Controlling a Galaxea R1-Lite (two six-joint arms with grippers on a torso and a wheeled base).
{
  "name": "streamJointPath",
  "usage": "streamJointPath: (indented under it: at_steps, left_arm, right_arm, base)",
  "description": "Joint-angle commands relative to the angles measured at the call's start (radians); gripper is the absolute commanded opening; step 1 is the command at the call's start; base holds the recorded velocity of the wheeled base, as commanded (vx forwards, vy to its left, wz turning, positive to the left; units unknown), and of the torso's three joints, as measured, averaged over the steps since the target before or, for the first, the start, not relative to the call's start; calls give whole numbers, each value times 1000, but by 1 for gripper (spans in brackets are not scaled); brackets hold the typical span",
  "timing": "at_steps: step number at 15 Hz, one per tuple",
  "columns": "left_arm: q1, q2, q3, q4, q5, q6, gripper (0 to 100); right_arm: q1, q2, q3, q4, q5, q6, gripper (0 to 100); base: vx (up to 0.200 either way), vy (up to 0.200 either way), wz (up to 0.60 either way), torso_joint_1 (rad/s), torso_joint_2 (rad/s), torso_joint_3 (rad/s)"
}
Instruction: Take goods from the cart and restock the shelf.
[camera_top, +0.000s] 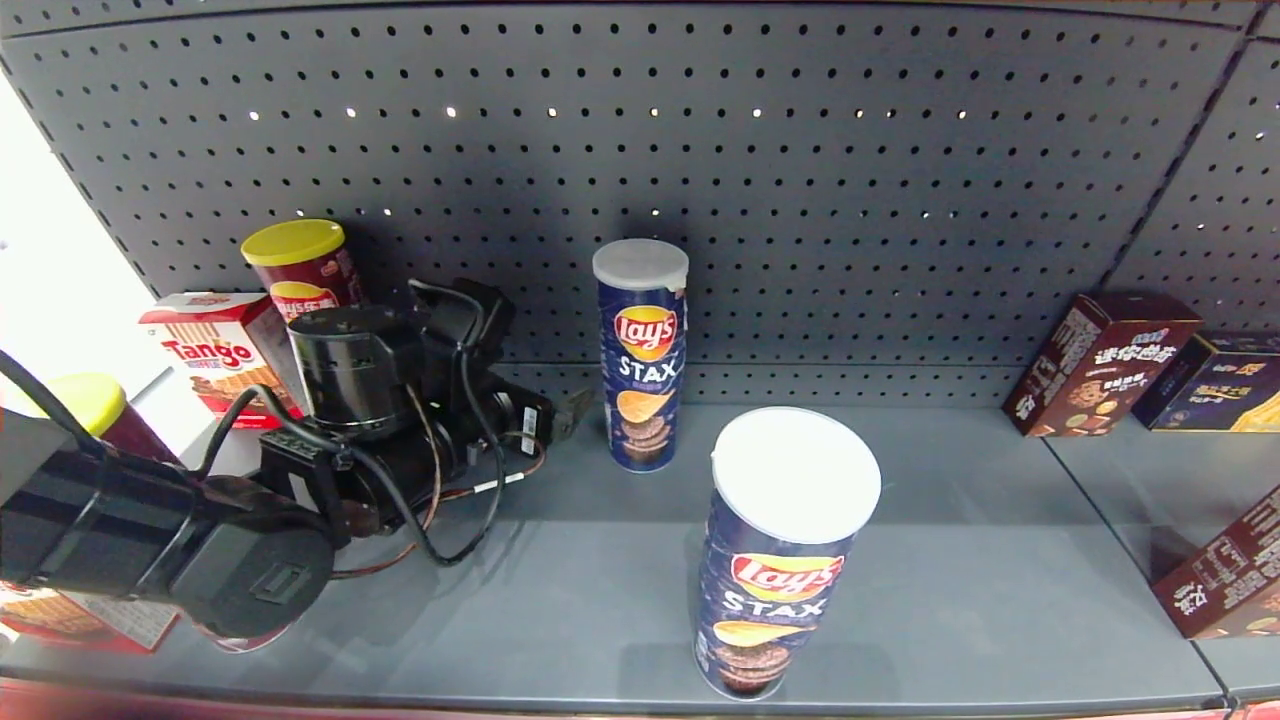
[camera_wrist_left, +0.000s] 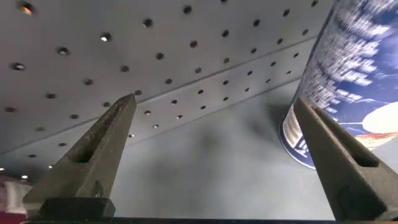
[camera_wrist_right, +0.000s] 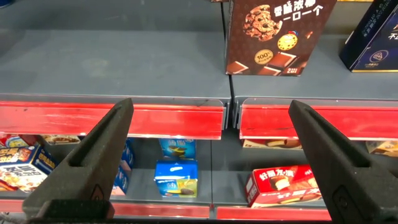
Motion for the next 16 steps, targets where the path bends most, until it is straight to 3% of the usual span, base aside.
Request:
streamJointPath:
  at_steps: [1,16]
  left_arm:
    - [-3,31,-8,0,0,0,100]
    - [-64,99,-65,5,0,-2,100]
  right_arm:
    - [0,1,0,0,-1,0,100]
    - [0,1,0,0,1,0,100]
  base:
    - [0,0,0,0,0,0]
    - [0,0,0,0,0,0]
